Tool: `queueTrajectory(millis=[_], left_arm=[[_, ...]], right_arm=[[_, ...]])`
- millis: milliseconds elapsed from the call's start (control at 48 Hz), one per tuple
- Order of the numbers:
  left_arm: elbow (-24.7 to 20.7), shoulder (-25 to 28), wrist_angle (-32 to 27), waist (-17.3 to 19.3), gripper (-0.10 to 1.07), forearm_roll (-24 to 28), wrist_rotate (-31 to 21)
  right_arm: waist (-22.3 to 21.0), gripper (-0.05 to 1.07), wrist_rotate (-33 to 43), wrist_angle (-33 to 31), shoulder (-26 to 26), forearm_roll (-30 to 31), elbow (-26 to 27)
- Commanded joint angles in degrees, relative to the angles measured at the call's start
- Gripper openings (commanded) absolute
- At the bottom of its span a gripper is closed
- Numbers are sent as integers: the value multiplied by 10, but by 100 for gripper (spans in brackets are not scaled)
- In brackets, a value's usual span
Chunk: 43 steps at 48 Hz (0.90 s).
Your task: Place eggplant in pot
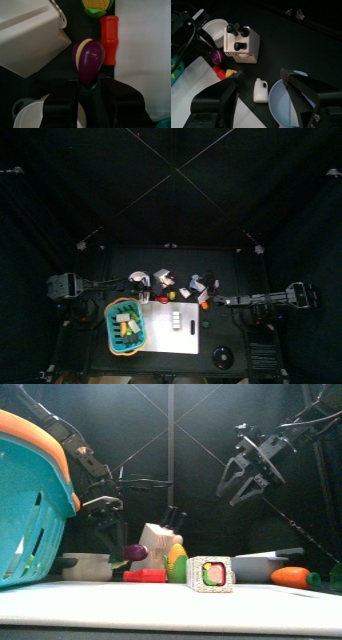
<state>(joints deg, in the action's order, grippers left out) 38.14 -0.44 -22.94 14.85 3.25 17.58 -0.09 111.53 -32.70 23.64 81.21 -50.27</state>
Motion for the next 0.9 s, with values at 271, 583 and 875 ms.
queueTrajectory(millis=[271,583,875], left_arm=[[-9,-72,0,-13,62,-1,-1],[7,-120,3,-13,62,-31,-1],[33,-193,-1,-4,62,-58,-2]], right_arm=[[4,94,-3,161,10,80,9],[2,94,-2,215,4,145,-4],[0,94,-2,212,4,150,-4]])
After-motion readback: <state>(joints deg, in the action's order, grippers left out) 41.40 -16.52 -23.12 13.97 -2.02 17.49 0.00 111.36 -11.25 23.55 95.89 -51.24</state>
